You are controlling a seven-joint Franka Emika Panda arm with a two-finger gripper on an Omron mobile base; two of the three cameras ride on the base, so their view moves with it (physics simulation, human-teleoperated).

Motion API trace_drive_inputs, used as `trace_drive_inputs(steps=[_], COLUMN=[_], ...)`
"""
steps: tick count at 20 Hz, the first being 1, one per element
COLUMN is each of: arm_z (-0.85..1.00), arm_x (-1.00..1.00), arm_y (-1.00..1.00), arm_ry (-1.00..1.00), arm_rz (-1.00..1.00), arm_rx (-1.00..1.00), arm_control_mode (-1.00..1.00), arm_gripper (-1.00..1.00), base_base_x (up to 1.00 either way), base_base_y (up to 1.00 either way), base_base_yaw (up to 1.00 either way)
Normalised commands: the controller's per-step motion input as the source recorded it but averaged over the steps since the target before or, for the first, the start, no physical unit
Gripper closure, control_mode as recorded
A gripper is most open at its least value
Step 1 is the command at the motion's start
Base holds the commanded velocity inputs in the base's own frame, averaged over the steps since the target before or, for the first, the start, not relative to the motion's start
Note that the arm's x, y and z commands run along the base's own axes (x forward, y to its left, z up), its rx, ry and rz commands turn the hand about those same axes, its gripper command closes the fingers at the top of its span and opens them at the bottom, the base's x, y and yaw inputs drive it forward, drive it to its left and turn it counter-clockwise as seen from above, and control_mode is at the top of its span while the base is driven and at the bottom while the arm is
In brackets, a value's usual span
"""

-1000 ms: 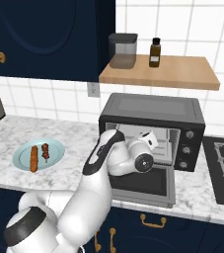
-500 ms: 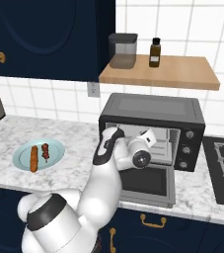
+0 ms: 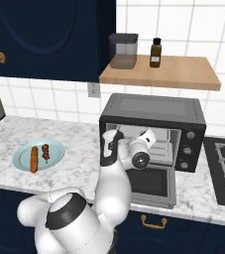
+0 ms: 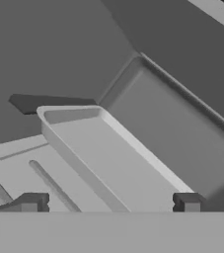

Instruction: Pick up the kebab skewer and baguette bread, and place them inside the toaster oven. Close the toaster oven door and start by setting the timer.

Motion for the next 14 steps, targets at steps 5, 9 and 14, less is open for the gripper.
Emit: trace_drive_inputs(steps=[5, 9, 14], arm_z=[-0.10, -0.19, -0.21], arm_x=[0.33, 0.28, 0.30], arm_y=[-0.01, -0.05, -0.04], arm_ry=[-0.02, 0.00, 0.00], arm_rz=[0.00, 0.00, 0.00], arm_rx=[-0.03, -0.03, -0.03], arm_control_mode=[-1.00, -1.00, -1.00], arm_gripper=[-1.00, -1.00, -1.00], base_base_x=[0.00, 0.00, 0.00], base_base_y=[0.00, 0.00, 0.00], base_base_yaw=[0.00, 0.00, 0.00])
